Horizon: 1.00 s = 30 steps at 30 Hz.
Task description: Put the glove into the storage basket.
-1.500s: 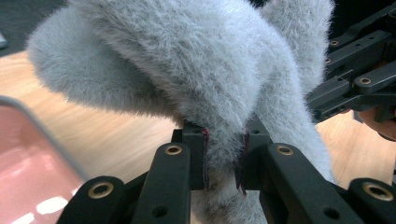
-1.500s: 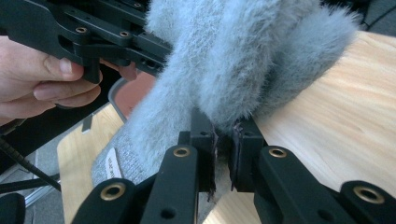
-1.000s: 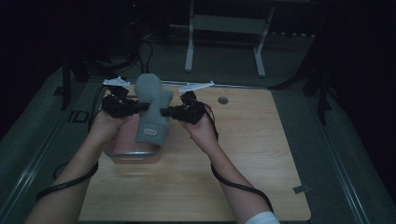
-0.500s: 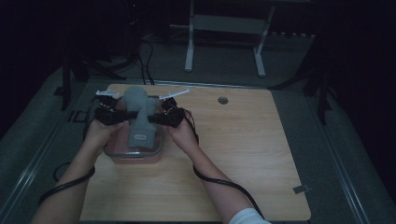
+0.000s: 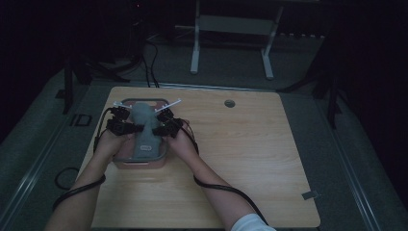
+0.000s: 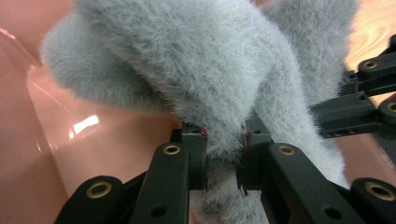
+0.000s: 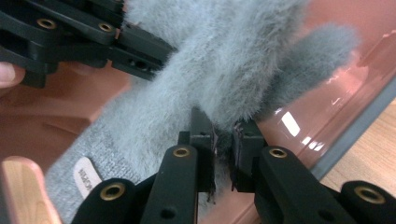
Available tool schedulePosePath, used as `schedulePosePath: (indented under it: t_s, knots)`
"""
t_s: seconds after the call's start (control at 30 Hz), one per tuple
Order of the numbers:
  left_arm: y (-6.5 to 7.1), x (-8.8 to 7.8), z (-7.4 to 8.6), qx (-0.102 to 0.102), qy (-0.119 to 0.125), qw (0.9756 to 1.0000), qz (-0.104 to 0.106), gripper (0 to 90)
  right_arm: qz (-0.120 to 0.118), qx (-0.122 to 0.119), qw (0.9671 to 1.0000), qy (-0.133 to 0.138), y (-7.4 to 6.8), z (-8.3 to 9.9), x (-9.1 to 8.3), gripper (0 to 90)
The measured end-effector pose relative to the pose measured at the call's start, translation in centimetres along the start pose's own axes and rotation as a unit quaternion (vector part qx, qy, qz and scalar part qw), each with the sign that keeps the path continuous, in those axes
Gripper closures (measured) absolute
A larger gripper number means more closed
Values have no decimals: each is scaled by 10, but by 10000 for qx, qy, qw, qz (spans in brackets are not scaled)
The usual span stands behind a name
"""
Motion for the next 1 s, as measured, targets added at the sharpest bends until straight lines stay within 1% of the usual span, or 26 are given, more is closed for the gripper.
schedulePosePath:
  t_s: [0.03,0.13,0.17,0.23,0.33,0.4,0.43,0.47,0.53,0.6,0.63,0.67,0.7,0.73,0.8,0.87,0.9,0.93,0.97,1.0]
  knots:
    - [-1,3,1,-13,-75,10000,-34,771,26,-21,10000,-16,1,0,2,817]
    - [-5,8,1,-140,-144,9997,-163,757,109,-21,9999,-67,0,1,5,790]
    - [-7,10,1,-150,-198,9994,-259,742,119,-7,9999,-64,0,0,5,771]
    - [-11,16,3,-154,-358,9980,-500,678,133,-30,9999,-63,-1,-1,4,727]
    - [-14,22,4,-209,-470,9965,-654,612,120,-101,9999,-38,-1,-1,-1,648]
    - [-15,24,5,-251,-495,9960,-705,596,58,-84,9999,2,0,-2,-6,632]
    - [-15,25,5,-233,-505,9959,-720,581,15,-43,10000,50,1,-3,-9,611]
    - [-15,25,4,-225,-503,9954,-784,569,-4,-38,9999,126,1,-4,-12,585]
    - [-17,25,4,-107,-571,9936,-965,531,-37,-61,9998,202,1,-6,-17,531]
    - [-18,24,3,-26,-612,9922,-1081,489,-85,-100,9995,304,1,-8,-22,485]
    - [-18,23,2,-22,-597,9920,-1112,473,-102,-112,9993,346,1,-8,-25,463]
    - [-18,22,1,-31,-548,9924,-1098,455,-164,-89,9991,389,0,-9,-27,450]
    - [-17,20,-1,-62,-458,9933,-1055,440,-251,-32,9988,426,-1,-9,-30,426]
    - [-16,18,-3,-105,-371,9941,-1009,417,-290,-32,9984,484,-1,-9,-33,387]
    - [-13,13,-6,-192,-173,9953,-928,318,-228,-128,9985,488,1,-8,-37,314]
    - [-12,8,-8,-181,-59,9958,-898,256,-313,-164,9981,505,1,-7,-41,276]
    - [-12,8,-8,-181,-59,9958,-898,216,-304,-189,9981,506,2,-6,-43,249]
    - [-9,2,-10,-55,102,9963,-857,174,-369,-254,9978,495,2,-5,-46,213]
    - [-8,-1,-11,-3,194,9956,-920,172,-419,-249,9975,510,2,-4,-49,203]
    - [-7,-5,-12,110,299,9947,-977,152,-419,-262,9974,517,4,-4,-51,204]
Point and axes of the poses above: each handheld gripper's, and its own axes: x roughly forward along the jaws, z roughly out of its underside, y roughly to its right, the point moved 10 cm from there along x, roughly forward along the jaws, and after that the axes turned 3 degrees about z, right-handed, at the moved point
